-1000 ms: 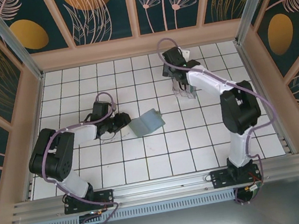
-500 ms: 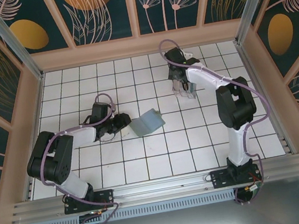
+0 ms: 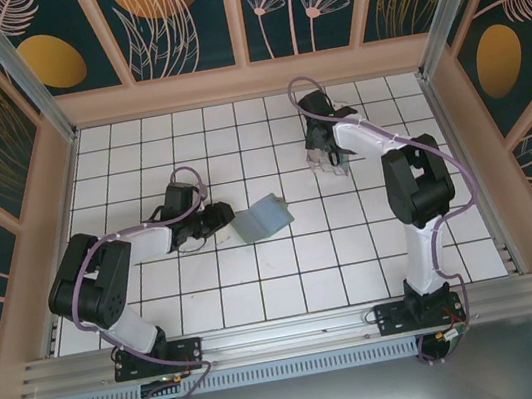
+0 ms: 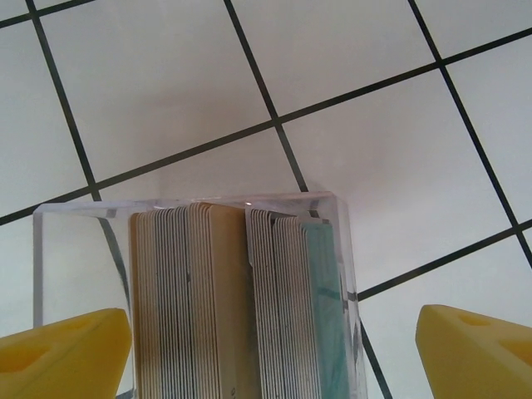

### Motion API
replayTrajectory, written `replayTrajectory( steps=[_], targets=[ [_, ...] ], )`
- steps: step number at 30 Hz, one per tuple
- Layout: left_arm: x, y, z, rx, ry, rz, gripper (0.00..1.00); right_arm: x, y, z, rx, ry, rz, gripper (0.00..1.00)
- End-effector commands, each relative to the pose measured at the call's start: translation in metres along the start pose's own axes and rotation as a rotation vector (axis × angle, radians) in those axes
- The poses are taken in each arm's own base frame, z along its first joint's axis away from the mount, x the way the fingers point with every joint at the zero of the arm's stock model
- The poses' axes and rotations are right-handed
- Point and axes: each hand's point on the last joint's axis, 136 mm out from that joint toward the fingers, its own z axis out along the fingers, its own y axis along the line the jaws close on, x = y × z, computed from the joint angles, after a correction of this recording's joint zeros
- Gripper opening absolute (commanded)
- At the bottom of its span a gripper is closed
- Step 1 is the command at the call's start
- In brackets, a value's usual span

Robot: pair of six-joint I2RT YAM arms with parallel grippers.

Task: Put the credit cards into the card holder
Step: Pick up the credit card from the storage box.

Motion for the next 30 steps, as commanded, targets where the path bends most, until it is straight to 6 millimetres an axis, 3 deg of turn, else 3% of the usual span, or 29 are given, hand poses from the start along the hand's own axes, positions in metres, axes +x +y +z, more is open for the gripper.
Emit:
replayTrajectory(
  steps=[1, 4, 12, 16, 30],
  targets=[
    [-0.003, -0.006, 0.002, 0.011, -0.003, 0.010, 0.45, 0.002, -0.002, -0.003, -0.008, 0.015, -0.022, 0.90],
    [-0.002, -0.004, 0.001, 0.010, -0.012, 0.006, 0.45, 0.002, 0.001, -0.002, -0.025, 0.018, -0.028, 0.90],
    [-0.002, -0.003, 0.002, 0.005, -0.005, 0.009, 0.45, 0.026, -0.008, 0.021, 0.051, 0.075, -0.063, 0.90],
    [-0.004, -0.005, 0.004, -0.003, 0.007, 0.018, 0.45, 0.022, -0.019, 0.014, 0.100, 0.037, -0.064, 0.88],
    [-0.002, -0.001, 0.012, -0.005, 0.021, 0.011, 0.45, 0.007, -0.015, -0.014, 0.111, -0.035, -0.078, 0.85]
  ],
)
